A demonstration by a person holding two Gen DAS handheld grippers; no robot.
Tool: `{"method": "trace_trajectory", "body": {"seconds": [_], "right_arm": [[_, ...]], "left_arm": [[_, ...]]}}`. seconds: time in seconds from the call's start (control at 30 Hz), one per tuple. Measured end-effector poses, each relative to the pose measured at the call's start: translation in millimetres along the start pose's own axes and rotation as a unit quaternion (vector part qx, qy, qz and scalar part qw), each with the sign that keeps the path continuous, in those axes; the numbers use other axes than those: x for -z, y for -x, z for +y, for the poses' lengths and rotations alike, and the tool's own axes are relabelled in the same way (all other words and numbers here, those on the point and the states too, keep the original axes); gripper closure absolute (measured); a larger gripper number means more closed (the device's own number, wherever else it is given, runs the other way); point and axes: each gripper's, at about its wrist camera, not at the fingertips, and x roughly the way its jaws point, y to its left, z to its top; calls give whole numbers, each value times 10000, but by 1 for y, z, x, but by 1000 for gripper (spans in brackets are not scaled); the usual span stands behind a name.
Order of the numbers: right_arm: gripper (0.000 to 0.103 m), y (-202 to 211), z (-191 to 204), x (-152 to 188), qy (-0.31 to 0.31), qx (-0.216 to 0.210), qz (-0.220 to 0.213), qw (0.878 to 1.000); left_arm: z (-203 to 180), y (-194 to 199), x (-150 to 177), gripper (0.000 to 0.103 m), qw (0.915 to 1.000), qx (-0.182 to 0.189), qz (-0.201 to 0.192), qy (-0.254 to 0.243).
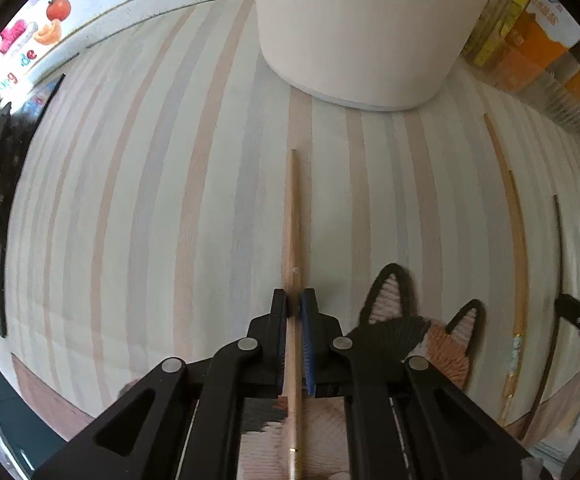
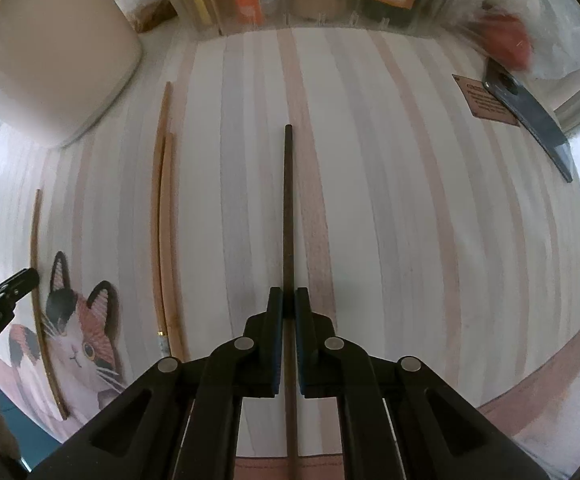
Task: Organize utensils
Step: 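Grasp a wooden chopstick with the left tool while the right tool grasps a dark chopstick, then lift both chopsticks and lower them into the cream holder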
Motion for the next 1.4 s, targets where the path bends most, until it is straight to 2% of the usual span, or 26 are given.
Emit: {"method": "trace_trajectory", "body": {"seconds": [0.07,0.2,0.4,0.5,0.67,0.83,0.93,1.07,1.2,1.4], "right_arm": [[98,3,-8,2,-168,-238,4,9996],[98,29,-8,4,-136,-559,-367,9977],[98,77,6,4,61,-915,-937,9914],[98,103,7,-5,98,-1068,-1225,9867],[98,142,27,-19,189,-1314,-1688,9767],[98,203,42,-47,169,-1730,-2317,9571],[98,245,53,-72,124,-2023,-2793,9386],[98,283,70,-110,121,-2127,-3392,9163],[98,305,89,-145,11,-2034,-3930,8968],[98,301,112,-185,-45,-1729,-4374,8825]], "left_arm": [[7,7,2,98,9999,25,-65,81],[20,35,4,98,9986,234,-366,298],[42,97,4,99,9927,391,-1057,421],[50,129,3,99,9874,413,-1461,435],[63,195,-2,99,9726,621,-2176,540],[66,266,-30,99,9510,868,-2912,570],[72,298,-54,99,9378,1010,-3273,566],[65,328,-89,99,9230,1024,-3671,527],[64,336,-126,99,9186,1030,-3781,501],[56,311,-177,99,9249,1117,-3606,457]]}}
